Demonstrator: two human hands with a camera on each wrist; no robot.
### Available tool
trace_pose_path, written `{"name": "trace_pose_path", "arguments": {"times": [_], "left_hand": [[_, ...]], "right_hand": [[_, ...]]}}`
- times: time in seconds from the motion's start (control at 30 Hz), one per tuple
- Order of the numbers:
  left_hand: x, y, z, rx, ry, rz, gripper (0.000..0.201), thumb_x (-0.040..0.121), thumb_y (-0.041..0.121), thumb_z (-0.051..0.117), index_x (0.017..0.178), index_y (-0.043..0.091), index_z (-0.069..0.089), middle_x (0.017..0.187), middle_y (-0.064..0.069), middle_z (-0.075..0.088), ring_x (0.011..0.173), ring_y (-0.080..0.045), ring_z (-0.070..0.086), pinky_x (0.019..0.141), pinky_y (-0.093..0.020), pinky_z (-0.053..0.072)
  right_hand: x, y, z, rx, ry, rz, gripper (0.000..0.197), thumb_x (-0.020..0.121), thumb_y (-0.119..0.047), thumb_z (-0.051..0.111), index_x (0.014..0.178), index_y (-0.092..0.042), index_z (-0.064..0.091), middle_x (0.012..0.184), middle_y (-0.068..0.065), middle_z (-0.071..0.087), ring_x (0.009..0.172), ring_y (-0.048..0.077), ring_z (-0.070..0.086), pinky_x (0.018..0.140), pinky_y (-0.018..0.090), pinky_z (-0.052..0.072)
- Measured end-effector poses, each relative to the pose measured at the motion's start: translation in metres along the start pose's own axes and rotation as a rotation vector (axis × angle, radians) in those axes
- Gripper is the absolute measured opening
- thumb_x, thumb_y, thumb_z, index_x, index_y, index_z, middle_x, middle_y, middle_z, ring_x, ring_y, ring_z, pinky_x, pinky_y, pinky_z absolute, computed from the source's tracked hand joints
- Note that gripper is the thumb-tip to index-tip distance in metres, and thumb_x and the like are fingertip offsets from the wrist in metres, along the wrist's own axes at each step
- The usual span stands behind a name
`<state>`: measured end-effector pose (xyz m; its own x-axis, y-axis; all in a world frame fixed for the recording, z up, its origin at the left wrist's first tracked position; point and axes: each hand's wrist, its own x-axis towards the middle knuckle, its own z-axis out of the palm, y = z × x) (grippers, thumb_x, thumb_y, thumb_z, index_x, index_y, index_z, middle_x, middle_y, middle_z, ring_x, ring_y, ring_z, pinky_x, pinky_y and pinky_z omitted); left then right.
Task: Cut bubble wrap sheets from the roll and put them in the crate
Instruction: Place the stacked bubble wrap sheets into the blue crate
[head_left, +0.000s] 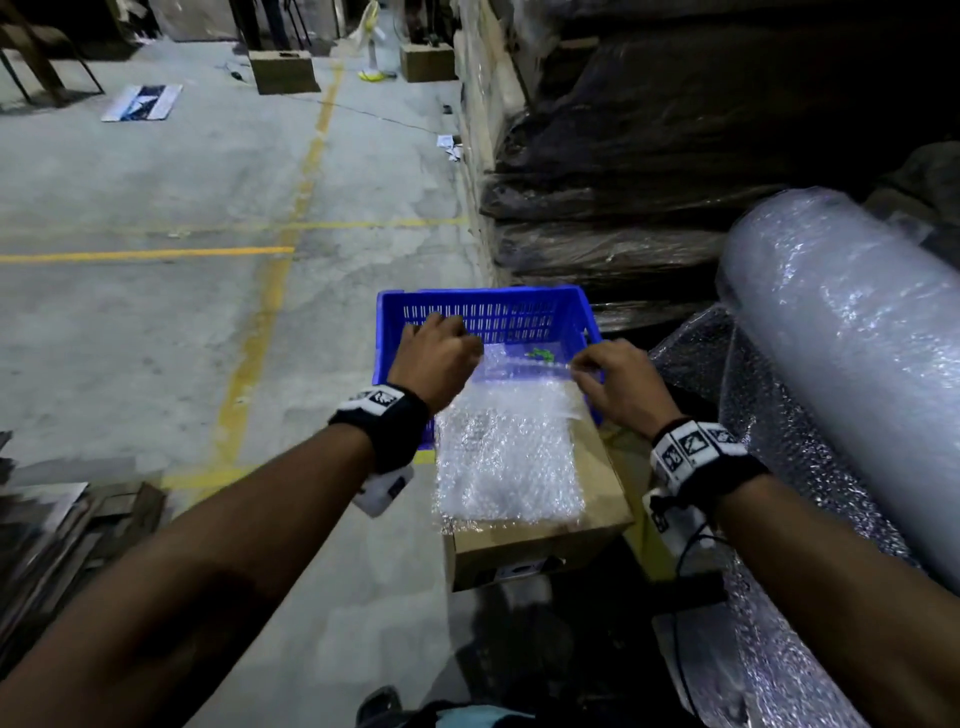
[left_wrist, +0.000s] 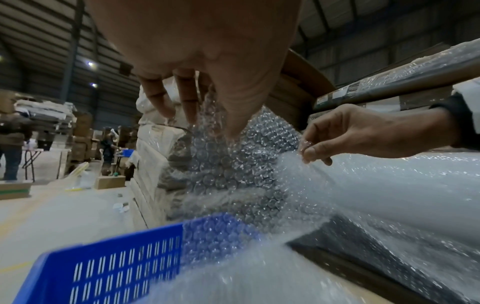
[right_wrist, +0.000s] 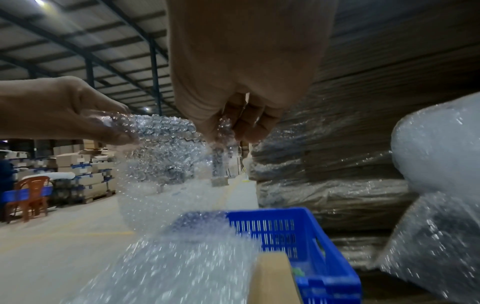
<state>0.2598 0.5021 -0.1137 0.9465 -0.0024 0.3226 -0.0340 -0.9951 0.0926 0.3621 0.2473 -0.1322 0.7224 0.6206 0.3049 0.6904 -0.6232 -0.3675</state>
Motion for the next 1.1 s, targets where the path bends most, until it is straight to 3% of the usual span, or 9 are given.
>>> {"name": "trace_pose_path", "arguments": {"times": [0.13, 0.3, 0.43, 0.53, 0.6, 0.7, 0.9, 1.0, 1.1], "left_hand": [[0.044, -0.010, -0.032, 0.013, -0.005, -0.031, 0.022, 0.097, 0.027, 0.057, 0.105, 0.017, 0.074, 0.108, -0.010, 0.063, 0.109, -0.036, 0.047, 0.078, -0.044, 0.037], [0.089, -0.025, -0.060, -0.087, -0.013, -0.143, 0.022, 0.098, 0.027, 0.056, 0.107, 0.021, 0.074, 0.109, -0.011, 0.063, 0.113, -0.036, 0.048, 0.077, -0.045, 0.048], [0.114, -0.032, -0.067, -0.344, 0.050, -0.272, 0.012, 0.090, 0.021, 0.064, 0.090, 0.017, 0.075, 0.089, -0.016, 0.069, 0.085, -0.036, 0.068, 0.070, -0.040, 0.056], [0.119, -0.034, -0.064, -0.540, 0.099, -0.333, 0.012, 0.090, 0.011, 0.067, 0.082, 0.018, 0.072, 0.074, -0.015, 0.068, 0.062, -0.030, 0.071, 0.060, -0.041, 0.061], [0.118, -0.037, -0.057, -0.558, 0.122, -0.304, 0.009, 0.088, 0.016, 0.066, 0.082, 0.017, 0.073, 0.071, -0.015, 0.070, 0.062, -0.028, 0.072, 0.064, -0.042, 0.061], [0.105, -0.038, -0.044, -0.458, 0.126, -0.211, 0.022, 0.082, 0.027, 0.059, 0.086, 0.014, 0.076, 0.077, -0.013, 0.073, 0.075, -0.031, 0.071, 0.070, -0.041, 0.056], [0.052, -0.030, -0.002, -0.406, 0.145, -0.040, 0.013, 0.079, 0.007, 0.065, 0.087, 0.009, 0.075, 0.081, -0.012, 0.072, 0.073, -0.033, 0.070, 0.065, -0.032, 0.050], [0.020, -0.026, 0.020, -0.436, 0.138, 0.018, 0.016, 0.082, 0.009, 0.061, 0.090, 0.007, 0.074, 0.090, -0.012, 0.074, 0.079, -0.033, 0.071, 0.070, -0.039, 0.057], [-0.010, -0.021, 0.039, -0.453, 0.112, 0.038, 0.015, 0.084, 0.009, 0.062, 0.092, 0.004, 0.073, 0.094, -0.011, 0.073, 0.080, -0.031, 0.071, 0.069, -0.040, 0.058]], "right_hand": [[0.043, -0.005, -0.027, -0.045, 0.065, -0.010, 0.005, 0.084, -0.012, 0.072, 0.089, -0.013, 0.072, 0.086, 0.007, 0.072, 0.081, 0.031, 0.060, 0.073, 0.036, 0.045], [0.093, -0.004, -0.052, -0.073, 0.123, 0.013, 0.010, 0.089, -0.020, 0.069, 0.092, -0.011, 0.072, 0.091, 0.015, 0.073, 0.087, 0.035, 0.067, 0.074, 0.040, 0.049], [0.124, 0.003, -0.060, 0.018, 0.169, -0.010, 0.012, 0.089, -0.019, 0.065, 0.090, -0.008, 0.068, 0.085, 0.018, 0.072, 0.079, 0.038, 0.069, 0.069, 0.046, 0.053], [0.134, 0.005, -0.062, 0.106, 0.207, 0.021, 0.007, 0.090, -0.016, 0.066, 0.091, -0.010, 0.067, 0.079, 0.013, 0.072, 0.072, 0.032, 0.070, 0.067, 0.044, 0.055], [0.133, 0.006, -0.061, 0.117, 0.220, 0.025, 0.006, 0.090, -0.014, 0.067, 0.090, -0.008, 0.068, 0.078, 0.013, 0.073, 0.071, 0.030, 0.071, 0.067, 0.043, 0.055], [0.120, 0.007, -0.053, 0.077, 0.222, 0.000, 0.009, 0.089, -0.013, 0.068, 0.087, -0.004, 0.070, 0.081, 0.015, 0.073, 0.075, 0.031, 0.068, 0.070, 0.037, 0.048], [0.068, 0.009, -0.024, 0.108, 0.165, -0.024, 0.004, 0.086, -0.008, 0.073, 0.088, -0.006, 0.071, 0.079, 0.011, 0.073, 0.071, 0.027, 0.068, 0.066, 0.023, 0.038], [0.037, 0.010, -0.006, 0.124, 0.146, -0.018, 0.005, 0.084, -0.005, 0.075, 0.088, -0.005, 0.072, 0.080, 0.011, 0.074, 0.071, 0.026, 0.068, 0.067, 0.026, 0.044], [0.006, 0.008, 0.012, 0.172, 0.092, -0.013, 0.004, 0.085, -0.006, 0.075, 0.086, -0.005, 0.072, 0.077, 0.007, 0.073, 0.066, 0.017, 0.063, 0.064, 0.026, 0.046]]}}
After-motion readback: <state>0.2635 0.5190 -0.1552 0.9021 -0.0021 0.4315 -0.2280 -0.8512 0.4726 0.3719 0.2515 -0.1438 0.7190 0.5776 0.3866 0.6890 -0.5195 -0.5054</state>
